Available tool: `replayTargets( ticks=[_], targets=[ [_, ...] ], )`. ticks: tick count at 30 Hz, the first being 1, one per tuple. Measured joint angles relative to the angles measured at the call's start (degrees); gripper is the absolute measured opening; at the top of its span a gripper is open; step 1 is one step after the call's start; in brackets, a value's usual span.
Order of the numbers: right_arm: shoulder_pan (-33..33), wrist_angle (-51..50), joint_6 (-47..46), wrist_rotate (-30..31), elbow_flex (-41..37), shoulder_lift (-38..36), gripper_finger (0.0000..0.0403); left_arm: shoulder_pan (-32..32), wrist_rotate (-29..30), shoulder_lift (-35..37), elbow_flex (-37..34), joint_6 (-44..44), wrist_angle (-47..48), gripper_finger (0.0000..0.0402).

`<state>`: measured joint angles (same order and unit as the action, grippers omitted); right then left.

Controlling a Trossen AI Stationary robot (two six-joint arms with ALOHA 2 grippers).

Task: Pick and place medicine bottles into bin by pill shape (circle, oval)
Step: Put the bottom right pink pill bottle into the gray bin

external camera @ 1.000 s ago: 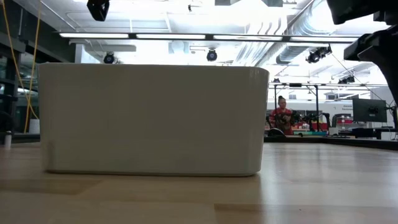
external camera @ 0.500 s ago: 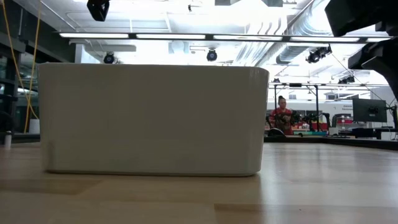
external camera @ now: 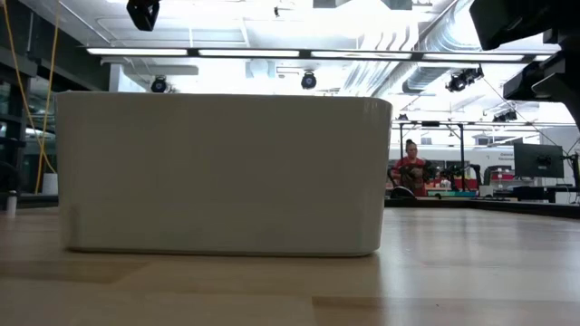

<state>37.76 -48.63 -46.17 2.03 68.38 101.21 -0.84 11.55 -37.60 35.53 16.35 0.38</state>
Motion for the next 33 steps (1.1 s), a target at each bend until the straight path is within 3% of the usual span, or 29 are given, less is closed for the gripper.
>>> replayTargets(
  ticks=[9, 16, 25, 30, 33],
  targets=[
    [-0.99, -1.47, 3.73, 0.0, 0.07, -5.86, 0.011, 0.01, 0.0, 0.0, 0.0, 0.0, 0.0, 0.0193],
    [-7.76, 1.15, 12.67, 6.55, 6.68, -14.13, 0.011, 0.0, 0.0, 0.0, 0.0, 0.01, -0.02, 0.0193],
    [-14.7, -0.21, 38.06, 4.52, 24.57, 0.26, 0.011, -0.02, -0.02, 0.0, 0.02, 0.01, -0.07, 0.0193],
    [-16.46, -1.58, 44.81, -3.1, 27.97, 7.97, 0.011, -0.02, -0.02, 0.0, 0.02, 0.01, -0.13, 0.0193],
    [-16.76, -1.74, 46.19, -4.14, 28.11, 10.99, 0.011, -0.02, -0.01, 0.0, 0.02, 0.01, -0.13, 0.0193]
  ],
)
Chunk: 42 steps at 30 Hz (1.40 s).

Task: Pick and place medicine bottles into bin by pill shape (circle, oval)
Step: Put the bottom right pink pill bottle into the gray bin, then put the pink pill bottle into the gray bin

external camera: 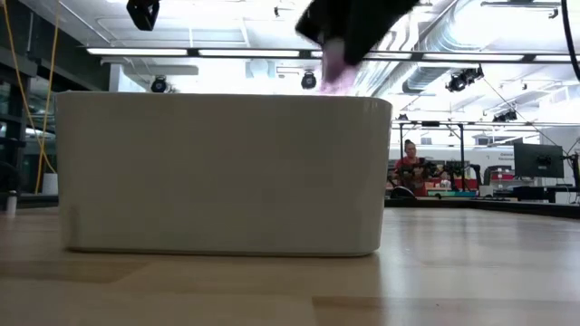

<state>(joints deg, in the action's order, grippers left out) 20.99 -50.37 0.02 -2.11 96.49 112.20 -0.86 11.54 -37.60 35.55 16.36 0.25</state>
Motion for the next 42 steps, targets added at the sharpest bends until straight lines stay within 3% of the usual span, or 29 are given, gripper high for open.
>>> replayTargets(
  ticks=[8, 18, 30, 37, 42],
  targets=[
    [-1.51, -1.27, -4.27, 0.07, 0.0, 4.83, 0.011, 0.01, -0.01, 0.0, 0.0, 0.0, -0.02, 0.0193],
    [-2.16, -1.09, -9.23, -0.12, 0.0, 5.27, 0.0113, 0.04, -0.01, 0.0, 0.0, 0.0, -0.04, 0.0193],
    [-2.14, 0.13, -10.11, -1.18, 0.0, 5.27, 0.0195, 0.02, -0.01, 0.0, 0.0, -0.02, -0.04, 0.0193],
    [-2.25, 0.1, -8.05, -1.76, 0.0, 4.71, 0.0201, 0.02, 0.0, 0.0, 0.0, -0.02, -0.04, 0.0193],
    [-2.66, -4.28, -5.0, 0.05, -0.09, -0.49, 0.0201, 0.03, 0.0, 0.0, 0.0, -0.02, -0.03, 0.0193]
  ],
)
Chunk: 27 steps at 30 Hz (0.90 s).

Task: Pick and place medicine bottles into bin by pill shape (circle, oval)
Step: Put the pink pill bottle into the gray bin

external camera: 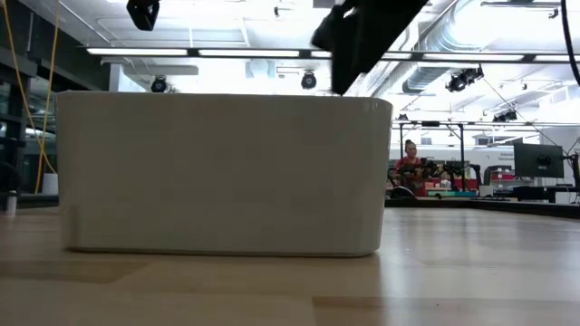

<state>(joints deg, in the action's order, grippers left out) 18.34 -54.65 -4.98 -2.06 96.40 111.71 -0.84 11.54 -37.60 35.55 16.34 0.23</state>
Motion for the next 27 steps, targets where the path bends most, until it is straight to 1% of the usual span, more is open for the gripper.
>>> replayTargets(
  ticks=[3, 6, 8, 10, 13, 17, 19, 21, 24, 26, 27],
  targets=[
    [-1.06, -1.89, -2.67, 3.21, -4.49, -5.83, 0.0201, 0.0, 0.02, 0.0, 0.0, -0.91, -0.01, 0.0193],
    [-1.56, 3.37, -9.4, 6.03, -15.11, -15.08, 0.0201, 0.02, 0.02, 0.01, 0.0, -1.86, -0.02, 0.0193],
    [-1.47, 9.37, -15.7, 7.98, -23.48, -21.65, 0.0201, 0.01, 0.07, 0.02, 0.0, -1.93, 0.0, 0.0193],
    [-1.31, 17.76, -22.16, 10.31, -31.22, -28.07, 0.0201, 0.02, 0.43, 0.02, 0.0, -1.95, -0.01, 0.0193],
    [-0.98, 31.49, -28.79, 16.1, -40.17, -35.57, 0.0201, 0.02, 0.93, 0.02, 0.0, -3.82, 0.35, 0.0193],
    [-0.95, 47.12, -28.93, 23.87, -48.06, -41.25, 0.0201, 0.01, 1.32, 0.0, 0.0, -7.83, 2.88, 0.0193],
    [-1.2, 51.62, -27.28, 26.38, -50.3, -42.67, 0.0201, 0.0, 2.68, -0.13, 0.04, -7.87, 4.47, 0.0193],
    [-1.51, 53.61, -25.86, 27.1, -51.29, -43.14, 0.0201, 0.09, 5.22, -0.74, 1.35, -6.77, 9.13, 0.0193],
    [-2.04, 53.57, -25.43, 27.02, -51.43, -43.2, 0.0201, 1.56, 9.66, -3.71, 5.73, -4.48, 21.74, 0.0193],
    [-2.31, 53.44, -25.42, 26.43, -51.43, -43.2, 0.0201, 3.93, 10.05, -6.6, 8.34, -4.08, 31.19, 0.0193],
    [-2.51, 53.35, -25.4, 26.24, -51.43, -43.19, 0.0201, 5.67, 9.22, -8.12, 9.29, -4.05, 35.23, 0.0193]
  ],
)
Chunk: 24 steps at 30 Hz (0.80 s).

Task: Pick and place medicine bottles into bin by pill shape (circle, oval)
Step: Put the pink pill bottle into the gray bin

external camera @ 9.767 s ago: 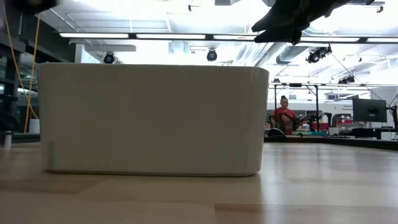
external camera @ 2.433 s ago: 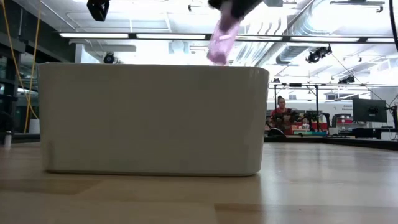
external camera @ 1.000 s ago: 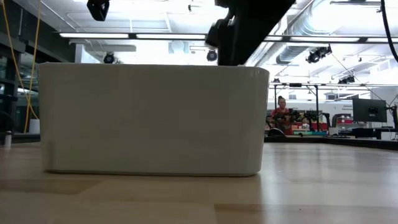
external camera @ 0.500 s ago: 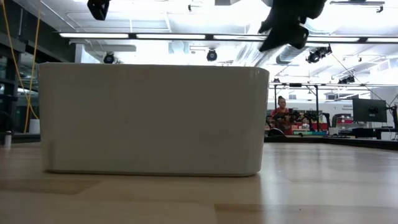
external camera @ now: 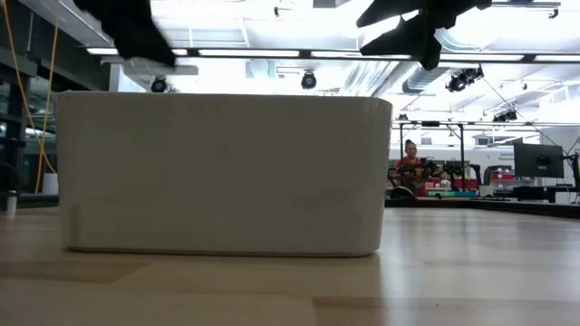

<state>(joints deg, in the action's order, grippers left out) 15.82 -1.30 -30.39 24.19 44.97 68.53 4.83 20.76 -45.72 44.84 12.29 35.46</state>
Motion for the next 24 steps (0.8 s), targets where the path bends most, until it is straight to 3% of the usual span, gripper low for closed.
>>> replayTargets(
  ticks=[4, 7, 10, 18, 24],
  targets=[
    [-0.23, -0.2, 0.88, -0.18, 0.0, 0.01, 0.0201, 8.74, -9.4, -6.79, 1.29, -1.5, 9.64, 0.0201],
    [-0.23, -0.22, 0.85, -0.18, 0.0, 0.03, 0.0201, 15.52, -15.75, -12.66, 0.94, -8.05, 13.0, 0.0219],
    [-0.21, -0.27, 0.82, -0.18, 0.0, 0.03, 0.0201, 20.81, -18.15, -18.68, 0.96, -16.87, 13.19, 0.0242],
    [-0.21, -0.33, 0.21, -0.15, 0.0, 0.05, 0.0201, 24.95, -18.44, -31.39, 2.15, -42.45, 12.79, 0.0283],
    [-0.21, -0.38, -0.05, 2.43, 0.0, 0.05, 0.0201, 25.28, -13.14, -38.33, 2.12, -50.7, 13.22, 0.0284]
  ],
)
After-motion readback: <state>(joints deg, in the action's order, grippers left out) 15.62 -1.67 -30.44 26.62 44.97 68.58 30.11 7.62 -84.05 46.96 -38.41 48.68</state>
